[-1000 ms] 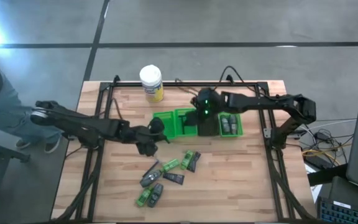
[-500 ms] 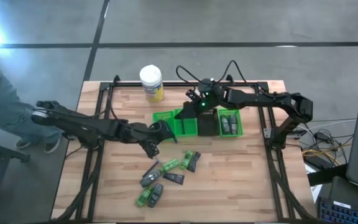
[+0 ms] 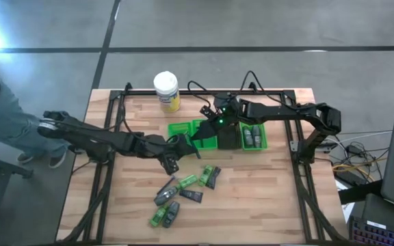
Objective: Pick & Place Travel size toiletries
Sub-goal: Put the top razor into the middle green bin
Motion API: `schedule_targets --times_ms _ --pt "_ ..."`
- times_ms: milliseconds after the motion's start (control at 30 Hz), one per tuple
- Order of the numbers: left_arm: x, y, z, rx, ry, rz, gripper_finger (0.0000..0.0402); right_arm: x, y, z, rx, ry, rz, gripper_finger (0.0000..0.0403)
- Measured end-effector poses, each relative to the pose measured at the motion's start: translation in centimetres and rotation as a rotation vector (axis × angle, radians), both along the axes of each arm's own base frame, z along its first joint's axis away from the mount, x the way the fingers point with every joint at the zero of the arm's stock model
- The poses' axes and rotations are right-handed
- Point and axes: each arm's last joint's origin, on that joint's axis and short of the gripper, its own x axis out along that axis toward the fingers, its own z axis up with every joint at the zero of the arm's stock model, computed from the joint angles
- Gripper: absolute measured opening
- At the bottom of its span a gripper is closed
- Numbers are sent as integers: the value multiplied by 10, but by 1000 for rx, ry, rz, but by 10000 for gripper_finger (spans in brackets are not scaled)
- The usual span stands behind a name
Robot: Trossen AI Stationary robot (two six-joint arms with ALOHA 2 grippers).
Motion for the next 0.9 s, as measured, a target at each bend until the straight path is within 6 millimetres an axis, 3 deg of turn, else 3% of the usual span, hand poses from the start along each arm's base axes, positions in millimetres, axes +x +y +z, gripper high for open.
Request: schedule_targets --times_ms 367,900 --pt "5 0 3 -6 -38 6 24 1 3 3 -14 -10 -7 176" --pt "6 0 4 -4 -57 8 25 1 2 4 -34 -21 -10 51"
